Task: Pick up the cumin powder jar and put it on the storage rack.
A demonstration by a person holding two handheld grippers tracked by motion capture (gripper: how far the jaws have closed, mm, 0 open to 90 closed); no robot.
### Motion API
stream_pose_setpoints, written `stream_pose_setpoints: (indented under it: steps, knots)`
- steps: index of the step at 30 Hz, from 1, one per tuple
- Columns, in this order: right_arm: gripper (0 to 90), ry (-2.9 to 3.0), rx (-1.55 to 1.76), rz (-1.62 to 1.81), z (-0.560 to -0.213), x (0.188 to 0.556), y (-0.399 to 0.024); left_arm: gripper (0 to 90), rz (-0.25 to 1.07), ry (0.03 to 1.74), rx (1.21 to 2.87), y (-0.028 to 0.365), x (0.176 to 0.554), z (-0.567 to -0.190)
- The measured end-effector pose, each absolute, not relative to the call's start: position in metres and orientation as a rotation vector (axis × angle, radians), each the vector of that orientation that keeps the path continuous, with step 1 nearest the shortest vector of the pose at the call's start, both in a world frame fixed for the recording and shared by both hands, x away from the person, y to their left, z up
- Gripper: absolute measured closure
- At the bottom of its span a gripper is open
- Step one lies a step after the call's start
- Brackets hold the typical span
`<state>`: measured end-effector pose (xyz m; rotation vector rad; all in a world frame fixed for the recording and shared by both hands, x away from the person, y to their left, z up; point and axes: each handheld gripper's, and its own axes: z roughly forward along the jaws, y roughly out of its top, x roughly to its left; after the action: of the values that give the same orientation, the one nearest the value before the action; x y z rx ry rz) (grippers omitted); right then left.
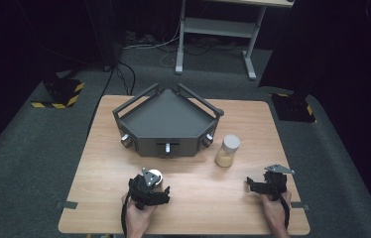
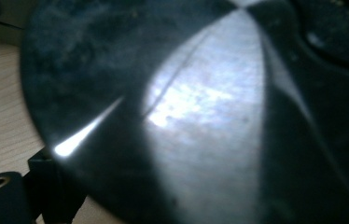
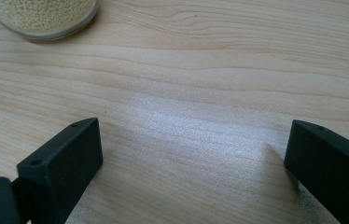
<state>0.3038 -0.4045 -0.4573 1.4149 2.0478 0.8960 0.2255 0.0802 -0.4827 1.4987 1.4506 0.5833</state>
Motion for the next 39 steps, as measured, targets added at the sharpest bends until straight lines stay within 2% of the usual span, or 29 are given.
stream_pose_setpoints:
  steps: [26,39]
  knots:
    - [3.5,2.049,1.414,0.897,-0.4573,0.3038,-0.4046,29.6,0.62,1.448,1.485,0.0745,0.2246,-0.4875]
    - [3.5,2.049,1.414,0.897,-0.4573,0.3038,-0.4046,30.9,0.624,1.442,1.487,0.0758,0.2234,-0.488]
